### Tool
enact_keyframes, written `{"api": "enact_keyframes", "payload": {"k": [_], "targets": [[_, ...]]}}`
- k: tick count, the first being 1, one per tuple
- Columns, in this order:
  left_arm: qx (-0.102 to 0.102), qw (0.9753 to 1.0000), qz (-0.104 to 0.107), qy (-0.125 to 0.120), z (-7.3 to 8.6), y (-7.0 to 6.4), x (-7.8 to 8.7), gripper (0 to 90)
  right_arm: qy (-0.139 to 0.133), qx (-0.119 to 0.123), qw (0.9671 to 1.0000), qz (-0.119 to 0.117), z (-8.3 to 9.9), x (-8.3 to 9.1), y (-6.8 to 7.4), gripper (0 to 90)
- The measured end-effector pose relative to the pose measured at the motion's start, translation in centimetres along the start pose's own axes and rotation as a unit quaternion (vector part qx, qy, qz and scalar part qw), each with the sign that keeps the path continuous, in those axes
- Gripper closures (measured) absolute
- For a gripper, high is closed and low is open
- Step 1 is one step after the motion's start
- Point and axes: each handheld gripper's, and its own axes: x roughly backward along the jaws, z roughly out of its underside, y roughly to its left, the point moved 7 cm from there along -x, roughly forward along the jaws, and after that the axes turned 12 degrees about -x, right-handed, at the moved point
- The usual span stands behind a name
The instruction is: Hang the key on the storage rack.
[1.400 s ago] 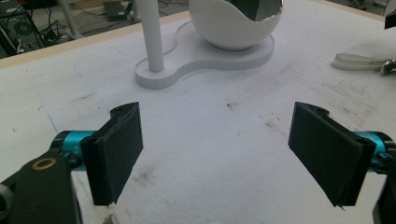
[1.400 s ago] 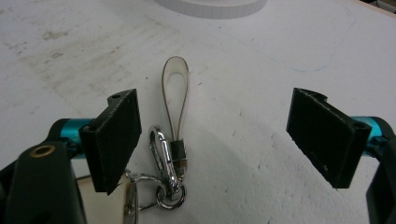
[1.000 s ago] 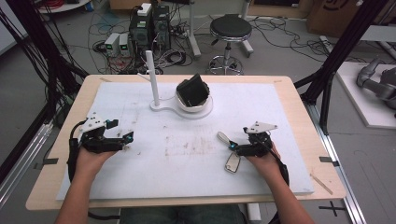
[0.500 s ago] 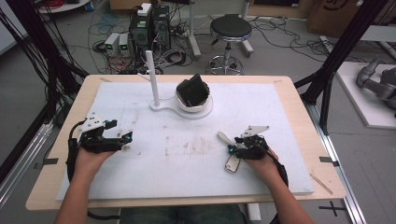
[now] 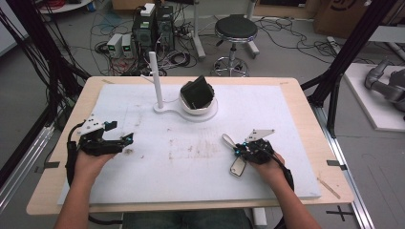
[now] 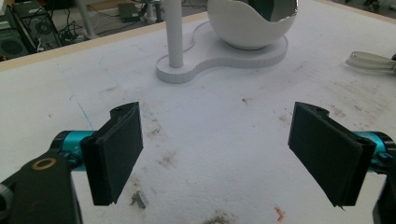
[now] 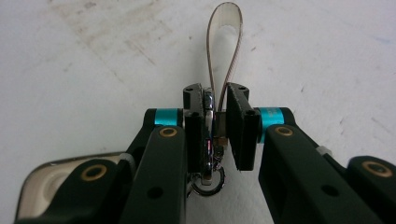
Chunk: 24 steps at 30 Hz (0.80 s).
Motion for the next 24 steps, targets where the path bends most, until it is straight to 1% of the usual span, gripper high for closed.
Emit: {"api": "enact_keyframes", "payload": {"k": [1, 2, 5, 9, 14, 16, 17, 21, 24], "targets": [[0.003, 1.0000, -0.002, -0.002, 0.0, 0.0, 0.0, 17.9, -0.003, 0.000, 1.0000, 0.000, -0.2, 0.1, 0.1, 78.7], [0.003, 1.0000, -0.003, -0.002, 0.0, 0.2, 0.1, 17.9, -0.009, -0.001, 1.0000, -0.002, -0.4, 0.3, 0.2, 78.7], [0.006, 0.9999, -0.007, -0.005, 0.0, 0.4, 0.4, 17.9, -0.031, -0.006, 0.9995, -0.009, -1.3, 0.9, 0.5, 78.7], [0.008, 0.9999, -0.010, -0.010, -0.1, 0.7, 0.7, 17.9, -0.055, 0.000, 0.9984, -0.014, -2.9, 1.5, 1.3, 78.7], [0.012, 0.9997, -0.012, -0.016, -0.2, 0.9, 1.1, 17.9, -0.081, 0.013, 0.9964, -0.021, -5.6, 1.9, 2.5, 78.7], [0.014, 0.9996, -0.014, -0.019, -0.3, 1.0, 1.3, 17.8, -0.089, 0.014, 0.9956, -0.025, -6.7, 2.0, 3.0, 78.7], [0.015, 0.9996, -0.015, -0.020, -0.3, 1.0, 1.4, 17.9, -0.095, 0.018, 0.9949, -0.028, -7.3, 2.0, 3.2, 78.7], [0.017, 0.9994, -0.018, -0.023, -0.4, 1.2, 1.6, 17.9, -0.117, 0.021, 0.9922, -0.037, -9.4, 1.9, 4.4, 78.7], [0.018, 0.9993, -0.023, -0.024, -0.4, 1.3, 1.6, 17.9, -0.128, 0.024, 0.9906, -0.041, -10.9, 1.8, 5.2, 78.7]]}}
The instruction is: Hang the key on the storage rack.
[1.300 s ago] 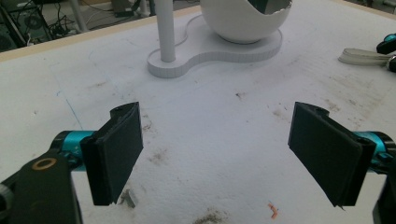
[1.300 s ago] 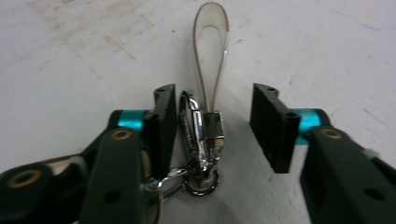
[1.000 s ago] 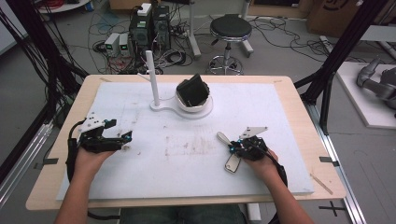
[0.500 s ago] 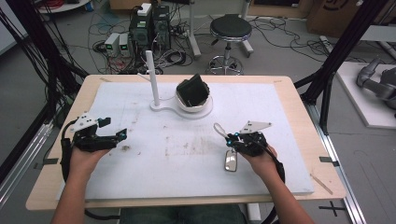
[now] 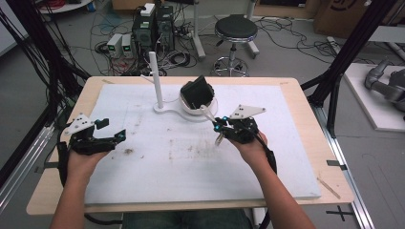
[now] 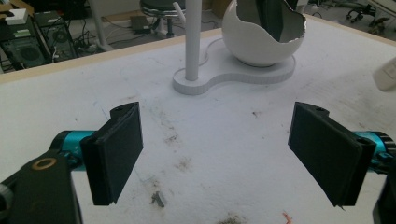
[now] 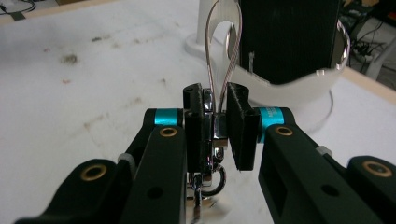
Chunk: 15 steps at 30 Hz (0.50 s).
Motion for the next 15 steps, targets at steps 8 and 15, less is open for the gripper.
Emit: {"api": "enact_keyframes", "payload": {"k": [8, 15], "targets": [[-0.002, 1.0000, 0.006, 0.001, 0.0, -0.2, -0.3, 17.9, -0.022, 0.021, 0.9995, -0.001, -4.1, -1.6, 1.6, 78.7], [-0.003, 0.9999, 0.003, 0.012, 0.5, -0.1, -0.3, 17.8, -0.030, 0.034, 0.9990, -0.001, -7.2, -3.8, 2.5, 78.6]]}}
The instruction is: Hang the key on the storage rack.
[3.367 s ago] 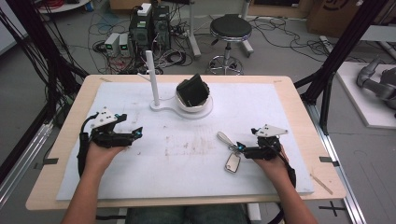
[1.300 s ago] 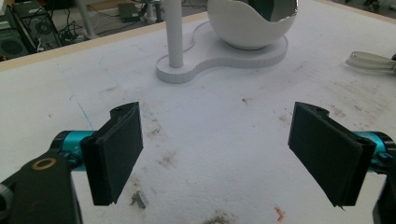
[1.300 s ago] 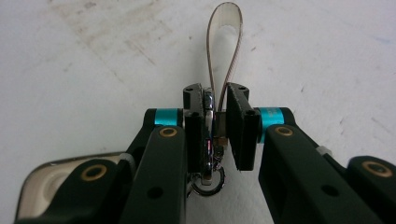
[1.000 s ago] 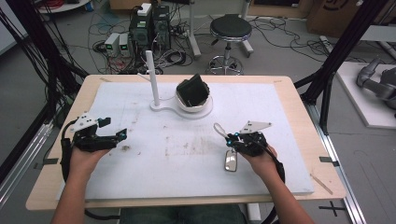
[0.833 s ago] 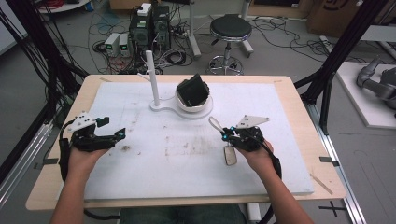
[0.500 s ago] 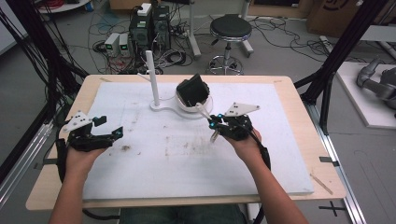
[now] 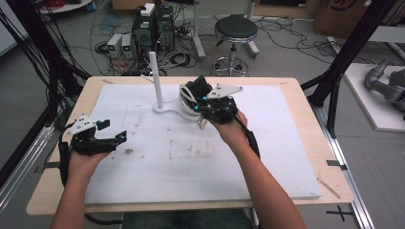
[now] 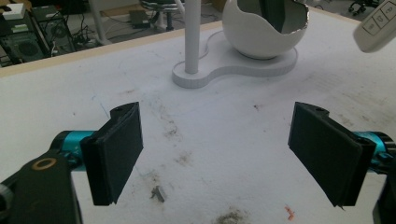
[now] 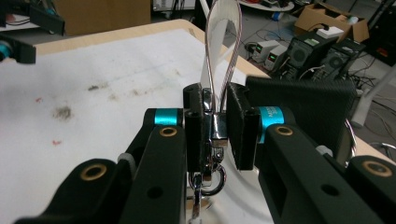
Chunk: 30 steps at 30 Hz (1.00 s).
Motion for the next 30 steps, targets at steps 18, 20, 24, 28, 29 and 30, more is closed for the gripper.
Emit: {"api": "enact_keyframes", "payload": {"k": [18, 20, 24, 28, 29, 30], "targets": [[0.005, 1.0000, -0.003, 0.005, 1.1, -0.1, 1.5, 17.9, -0.012, 0.037, 0.9992, -0.012, -4.8, -3.7, 2.3, 78.6], [0.005, 1.0000, -0.005, 0.006, 1.3, -0.1, 1.8, 17.9, -0.010, 0.046, 0.9988, -0.011, -5.2, -4.1, 2.4, 78.6], [0.005, 0.9999, -0.010, 0.007, 1.6, -0.2, 2.5, 17.9, -0.002, 0.062, 0.9981, -0.009, -6.0, -5.1, 2.8, 78.6], [0.004, 0.9999, -0.009, 0.011, 1.9, -0.3, 2.8, 17.9, -0.003, 0.067, 0.9977, -0.005, -6.8, -5.9, 3.2, 78.6], [0.003, 0.9999, -0.009, 0.012, 2.0, -0.4, 2.9, 17.9, 0.000, 0.071, 0.9975, -0.004, -6.9, -6.2, 3.2, 78.6], [0.005, 0.9999, -0.010, 0.011, 2.0, -0.4, 2.9, 17.9, 0.002, 0.069, 0.9976, -0.004, -7.0, -6.4, 3.2, 78.6]]}}
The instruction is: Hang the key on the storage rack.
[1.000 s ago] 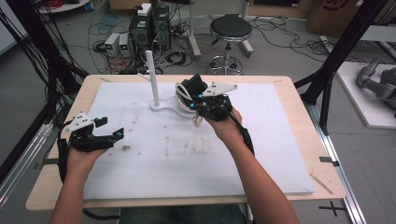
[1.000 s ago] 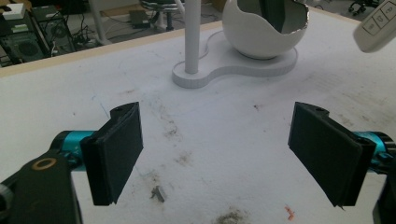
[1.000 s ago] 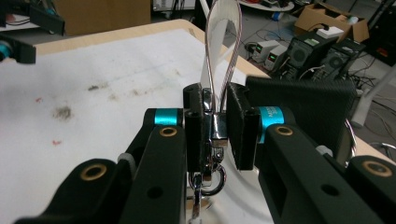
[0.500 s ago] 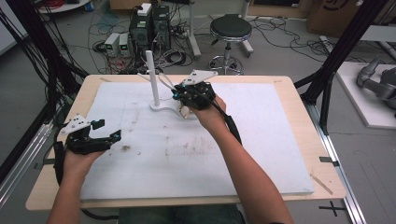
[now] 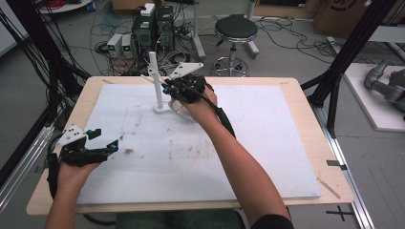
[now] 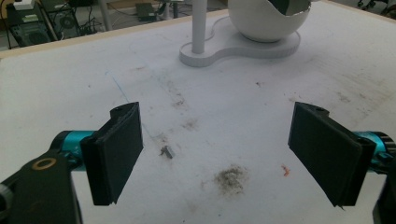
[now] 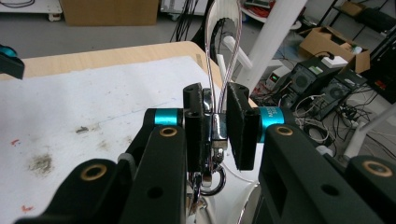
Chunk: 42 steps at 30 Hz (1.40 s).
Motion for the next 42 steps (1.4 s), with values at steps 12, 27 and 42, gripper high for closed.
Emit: {"api": "enact_keyframes", "payload": {"k": [12, 27, 42], "targets": [[0.007, 0.9999, -0.007, 0.003, 0.5, 0.3, 0.9, 17.9, 0.014, 0.013, 0.9998, 0.011, -0.9, -1.9, -0.3, 78.6], [0.008, 0.9999, -0.008, 0.006, 0.6, 0.4, 1.0, 17.9, 0.027, 0.019, 0.9993, 0.020, -0.4, -3.1, -0.6, 78.6], [0.010, 0.9999, -0.008, 0.010, 0.9, 0.6, 1.0, 17.9, 0.053, 0.012, 0.9981, 0.031, 0.8, -4.8, -1.5, 78.7]]}}
